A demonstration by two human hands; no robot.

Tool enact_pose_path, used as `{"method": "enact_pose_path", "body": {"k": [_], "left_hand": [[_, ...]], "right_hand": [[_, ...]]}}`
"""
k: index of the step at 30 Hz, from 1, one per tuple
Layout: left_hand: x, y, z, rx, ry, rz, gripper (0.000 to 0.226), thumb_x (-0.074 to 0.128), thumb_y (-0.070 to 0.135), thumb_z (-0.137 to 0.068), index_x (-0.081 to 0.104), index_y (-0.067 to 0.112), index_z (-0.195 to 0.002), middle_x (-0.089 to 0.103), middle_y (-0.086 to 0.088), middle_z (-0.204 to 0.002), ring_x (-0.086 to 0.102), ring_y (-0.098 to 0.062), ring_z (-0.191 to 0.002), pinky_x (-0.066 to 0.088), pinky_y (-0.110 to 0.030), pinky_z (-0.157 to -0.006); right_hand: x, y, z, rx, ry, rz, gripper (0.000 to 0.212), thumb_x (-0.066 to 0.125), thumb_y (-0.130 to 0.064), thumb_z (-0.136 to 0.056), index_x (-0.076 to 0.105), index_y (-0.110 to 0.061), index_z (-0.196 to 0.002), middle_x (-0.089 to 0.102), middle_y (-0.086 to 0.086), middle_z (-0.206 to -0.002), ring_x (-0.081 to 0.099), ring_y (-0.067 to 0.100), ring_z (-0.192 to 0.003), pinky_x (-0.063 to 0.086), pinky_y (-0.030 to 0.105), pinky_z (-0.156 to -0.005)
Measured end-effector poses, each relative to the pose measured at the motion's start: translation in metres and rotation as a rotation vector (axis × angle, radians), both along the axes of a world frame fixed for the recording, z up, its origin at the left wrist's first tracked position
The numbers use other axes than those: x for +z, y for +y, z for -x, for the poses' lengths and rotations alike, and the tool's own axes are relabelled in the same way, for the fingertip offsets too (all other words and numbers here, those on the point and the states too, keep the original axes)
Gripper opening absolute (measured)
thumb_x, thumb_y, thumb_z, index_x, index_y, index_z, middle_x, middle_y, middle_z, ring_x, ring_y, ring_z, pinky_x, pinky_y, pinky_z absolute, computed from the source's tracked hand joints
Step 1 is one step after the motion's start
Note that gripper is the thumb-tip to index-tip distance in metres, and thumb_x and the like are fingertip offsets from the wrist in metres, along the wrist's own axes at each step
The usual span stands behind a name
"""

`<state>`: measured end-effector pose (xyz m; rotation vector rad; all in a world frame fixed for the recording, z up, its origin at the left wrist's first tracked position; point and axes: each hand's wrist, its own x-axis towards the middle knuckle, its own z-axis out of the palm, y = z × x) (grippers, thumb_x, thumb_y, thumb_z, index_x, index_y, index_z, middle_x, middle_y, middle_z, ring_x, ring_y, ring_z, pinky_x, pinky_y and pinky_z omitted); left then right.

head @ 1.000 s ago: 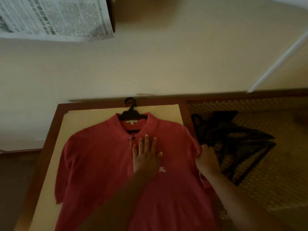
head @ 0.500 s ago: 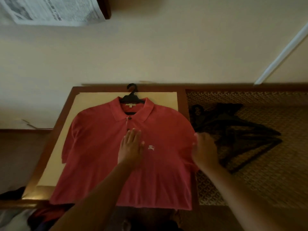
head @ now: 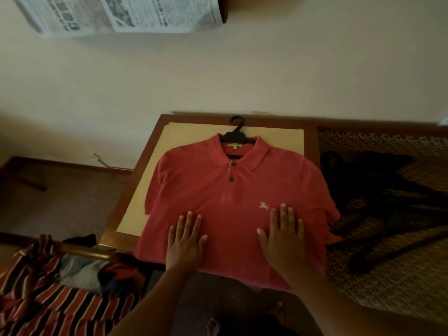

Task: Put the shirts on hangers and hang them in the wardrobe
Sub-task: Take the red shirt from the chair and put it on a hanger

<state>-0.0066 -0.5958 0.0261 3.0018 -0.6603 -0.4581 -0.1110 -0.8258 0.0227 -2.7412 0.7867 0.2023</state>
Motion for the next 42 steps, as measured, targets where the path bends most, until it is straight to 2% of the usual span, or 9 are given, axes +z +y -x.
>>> {"method": "enact_pose_path", "body": {"k": [8,12,17,23,25,28,32,37,42], "left_hand": [[-0.012,-0.004,-0.017,-0.059,-0.013,0.055,0.067,-0.006,0.06,-0.087,-0.015,0.029,-0.146,-0.02,0.007,-0.153,-0.022,-0.013,-0.142,-0.014,-0.033,-0.116],[-0.008,0.044,-0.043,-0.136,-0.088,0.114,0.061,0.01,0.054,-0.099,0.027,0.023,-0.149,0.027,-0.002,-0.156,0.007,-0.016,-0.146,-0.005,-0.032,-0.117],[0.006,0.085,-0.116,0.42,-0.036,0.446,0.057,0.02,0.049,-0.1,0.029,0.02,-0.148,0.024,-0.006,-0.156,0.011,-0.026,-0.145,0.007,-0.043,-0.117],[0.008,0.086,-0.176,0.325,-0.013,0.28,0.027,0.045,0.04,-0.096,0.054,0.021,-0.113,0.045,-0.004,-0.127,0.035,-0.024,-0.125,0.028,-0.043,-0.106],[0.013,0.092,-0.19,0.34,0.025,0.451,0.013,0.046,0.029,-0.097,0.055,0.019,-0.101,0.053,0.001,-0.11,0.044,-0.019,-0.109,0.036,-0.037,-0.096],[0.034,0.107,-0.241,0.729,0.211,0.89,0.009,0.047,0.018,-0.098,0.052,0.01,-0.099,0.059,-0.003,-0.092,0.053,-0.016,-0.083,0.042,-0.026,-0.064],[0.039,0.147,-0.315,0.97,0.432,1.207,0.019,0.049,0.021,-0.099,0.057,0.006,-0.108,0.06,-0.009,-0.09,0.058,-0.015,-0.074,0.048,-0.028,-0.063],[0.02,0.159,-0.299,0.795,0.936,0.821,0.05,0.05,0.059,-0.091,0.056,0.016,-0.115,0.06,-0.004,-0.109,0.056,-0.026,-0.106,0.047,-0.043,-0.095],[0.007,0.147,-0.275,0.65,0.609,0.738,0.015,0.054,0.03,-0.096,0.063,0.018,-0.091,0.068,-0.009,-0.096,0.062,-0.017,-0.077,0.056,-0.037,-0.074]], "right_hand": [[-0.007,0.082,-0.044,0.177,0.0,-0.005,0.072,0.03,-0.057,-0.089,0.045,-0.01,-0.142,0.04,0.015,-0.149,0.04,0.032,-0.137,0.025,0.051,-0.109],[-0.01,0.079,-0.044,0.143,0.02,0.066,0.072,0.018,-0.057,-0.095,0.047,-0.01,-0.141,0.039,0.014,-0.15,0.039,0.032,-0.137,0.024,0.05,-0.109],[0.002,0.13,-0.096,-0.027,-0.014,0.032,0.074,0.012,-0.056,-0.097,0.057,-0.009,-0.131,0.044,0.015,-0.146,0.042,0.034,-0.134,0.034,0.058,-0.104],[0.008,0.192,-0.191,0.001,-0.038,-0.029,0.083,-0.003,-0.065,-0.088,0.021,-0.018,-0.153,0.012,0.008,-0.161,0.008,0.027,-0.149,0.006,0.051,-0.116],[0.005,0.191,-0.205,-0.024,0.004,-0.023,0.091,-0.015,-0.068,-0.079,0.007,-0.021,-0.154,-0.001,0.005,-0.162,-0.005,0.024,-0.149,-0.002,0.048,-0.117],[0.003,0.185,-0.214,-0.053,0.077,0.002,0.113,-0.036,-0.074,-0.063,0.003,-0.021,-0.154,-0.004,0.003,-0.162,-0.007,0.023,-0.149,-0.001,0.047,-0.118],[0.004,0.187,-0.221,-0.093,0.062,0.016,0.104,-0.024,-0.072,-0.072,0.015,-0.02,-0.153,0.005,0.005,-0.162,0.001,0.024,-0.149,0.004,0.049,-0.118],[0.001,0.192,-0.241,-0.076,0.054,0.035,0.108,-0.031,-0.072,-0.071,0.014,-0.02,-0.154,0.004,0.006,-0.162,0.0,0.026,-0.149,0.002,0.05,-0.117],[-0.002,0.193,-0.253,-0.078,0.106,0.044,0.091,-0.016,-0.063,-0.076,0.006,-0.022,-0.154,-0.001,0.005,-0.162,-0.006,0.025,-0.149,-0.002,0.051,-0.117]]}}
